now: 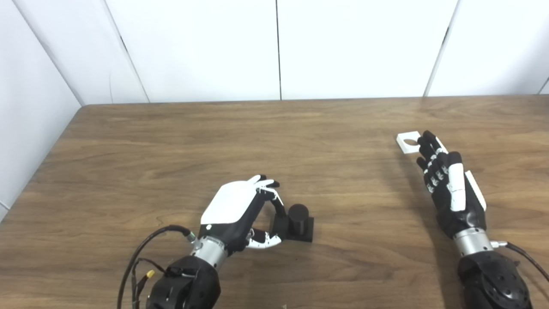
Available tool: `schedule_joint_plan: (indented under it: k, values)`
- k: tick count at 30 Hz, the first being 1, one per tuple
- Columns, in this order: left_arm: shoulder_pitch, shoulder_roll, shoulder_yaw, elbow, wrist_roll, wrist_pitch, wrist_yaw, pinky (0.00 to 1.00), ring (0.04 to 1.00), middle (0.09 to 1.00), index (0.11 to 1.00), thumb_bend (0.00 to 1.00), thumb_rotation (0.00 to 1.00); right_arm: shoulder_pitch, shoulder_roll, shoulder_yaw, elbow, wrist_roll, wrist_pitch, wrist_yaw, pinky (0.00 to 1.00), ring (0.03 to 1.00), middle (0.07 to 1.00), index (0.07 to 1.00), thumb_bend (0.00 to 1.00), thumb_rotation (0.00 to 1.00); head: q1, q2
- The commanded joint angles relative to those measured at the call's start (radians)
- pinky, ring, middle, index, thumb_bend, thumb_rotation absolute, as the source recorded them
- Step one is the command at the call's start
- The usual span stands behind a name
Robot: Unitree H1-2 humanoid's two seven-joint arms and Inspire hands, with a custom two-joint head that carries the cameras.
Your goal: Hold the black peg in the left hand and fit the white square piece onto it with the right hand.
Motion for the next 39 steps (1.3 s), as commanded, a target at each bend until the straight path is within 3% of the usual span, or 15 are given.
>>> schedule_joint_plan:
  k: [1,7,14,16,17,20,26,32,39]
  values:
    - [-0.025,-0.009,0.017,-0.054,0.027,-0.011,-0.003,0.89,0.946,0.871,0.492,0.52,0.07,0.089,0.059,0.021,0.089,0.010,-0.016,-0.004,1.00,1.000,0.959,0.946,0.66,1.00,0.001,0.000]
    - [-0.025,-0.024,0.044,-0.092,0.036,-0.018,-0.036,0.83,0.940,0.874,0.492,0.52,0.07,0.090,0.058,0.020,0.083,0.008,-0.010,-0.007,1.00,1.000,0.964,0.949,0.64,1.00,-0.001,0.004]
    - [-0.037,-0.015,0.070,-0.085,0.033,-0.020,-0.083,0.82,0.948,0.879,0.494,0.52,0.08,0.085,0.053,0.020,0.088,0.013,-0.011,0.001,1.00,1.000,0.965,0.953,0.65,1.00,0.001,0.003]
    - [-0.044,-0.011,0.075,-0.081,0.027,-0.016,-0.106,0.85,0.963,0.893,0.607,0.76,0.15,0.084,0.054,0.020,0.089,0.016,-0.009,0.002,1.00,1.000,0.965,0.952,0.66,1.00,0.001,0.003]
    - [-0.051,-0.006,0.074,-0.077,0.026,-0.016,-0.123,0.86,0.968,0.898,0.630,0.80,0.16,0.083,0.053,0.020,0.088,0.017,-0.008,0.003,1.00,1.000,0.965,0.952,0.66,1.00,0.000,0.004]
    - [-0.078,0.018,0.068,-0.068,0.027,-0.023,-0.187,0.92,0.986,0.919,0.715,0.87,0.20,0.083,0.051,0.021,0.082,0.016,-0.004,0.003,1.00,1.000,0.967,0.956,0.67,1.00,0.001,0.004]
    - [-0.120,0.026,0.062,-0.065,0.042,-0.005,-0.297,0.97,1.000,0.943,0.770,0.90,0.21,0.081,0.051,0.021,0.077,0.018,0.003,0.003,1.00,1.000,0.971,0.957,0.67,1.00,0.001,0.006]
    - [-0.140,0.014,0.066,-0.040,0.041,-0.003,-0.318,0.97,1.000,0.952,0.782,0.92,0.19,0.082,0.053,0.023,0.075,0.015,0.004,0.001,1.00,1.000,0.970,0.961,0.66,1.00,0.001,0.006]
    - [-0.148,0.005,0.062,0.010,0.040,-0.011,-0.290,0.96,1.000,0.951,0.774,0.92,0.19,0.083,0.057,0.023,0.072,0.011,0.005,-0.005,1.00,1.000,0.968,0.958,0.67,1.00,-0.004,0.007]
